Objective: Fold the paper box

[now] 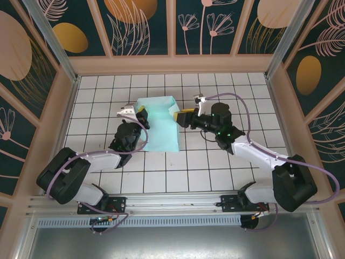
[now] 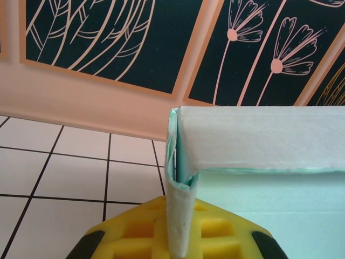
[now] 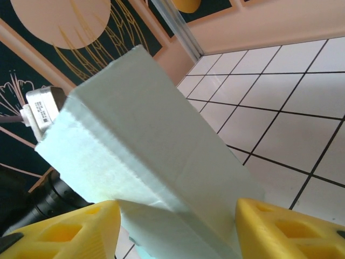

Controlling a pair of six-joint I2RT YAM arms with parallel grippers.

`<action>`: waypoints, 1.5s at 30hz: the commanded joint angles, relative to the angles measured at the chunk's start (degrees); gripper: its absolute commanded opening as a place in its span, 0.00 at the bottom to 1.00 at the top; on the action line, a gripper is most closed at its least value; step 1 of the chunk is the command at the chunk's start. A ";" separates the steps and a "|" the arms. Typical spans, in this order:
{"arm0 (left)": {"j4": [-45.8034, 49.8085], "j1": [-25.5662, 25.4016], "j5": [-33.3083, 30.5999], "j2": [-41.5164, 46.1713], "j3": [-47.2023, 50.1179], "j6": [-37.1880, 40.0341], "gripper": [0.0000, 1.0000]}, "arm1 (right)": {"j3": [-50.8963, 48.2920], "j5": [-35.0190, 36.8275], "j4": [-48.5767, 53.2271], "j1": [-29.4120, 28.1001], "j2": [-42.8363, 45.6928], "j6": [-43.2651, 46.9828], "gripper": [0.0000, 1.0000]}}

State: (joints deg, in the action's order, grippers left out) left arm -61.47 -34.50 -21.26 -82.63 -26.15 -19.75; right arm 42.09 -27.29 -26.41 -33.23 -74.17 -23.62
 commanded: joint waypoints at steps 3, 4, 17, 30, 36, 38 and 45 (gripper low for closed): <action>-3.22 -0.27 4.94 1.58 0.33 -0.74 0.00 | 1.03 -0.39 -1.99 -0.89 0.42 3.21 0.59; -3.05 -0.17 6.31 1.76 0.16 -0.53 0.00 | 1.45 0.20 -1.61 -0.91 0.06 3.43 0.58; -1.74 0.30 7.63 2.63 0.05 -2.15 0.00 | -0.23 4.33 -0.11 4.74 3.09 1.53 0.53; -1.43 0.57 10.77 2.58 -1.07 -2.93 0.00 | -1.30 3.63 -0.56 6.07 3.59 1.23 0.53; -1.44 0.55 10.93 3.23 -0.92 -2.58 0.00 | -1.57 3.35 -0.52 6.38 3.50 0.24 0.53; -1.53 0.57 11.06 3.15 -0.92 -2.58 0.00 | -1.59 3.13 -0.83 6.41 3.42 0.00 0.52; -1.90 0.62 10.45 2.77 -0.79 -2.93 0.00 | -0.64 3.02 -0.55 4.74 2.25 1.43 0.52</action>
State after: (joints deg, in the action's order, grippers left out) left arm -60.99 -34.02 -12.40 -80.95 -25.98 -21.52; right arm 41.10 -24.97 -26.20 -27.35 -71.29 -23.03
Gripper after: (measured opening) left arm 0.064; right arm 0.523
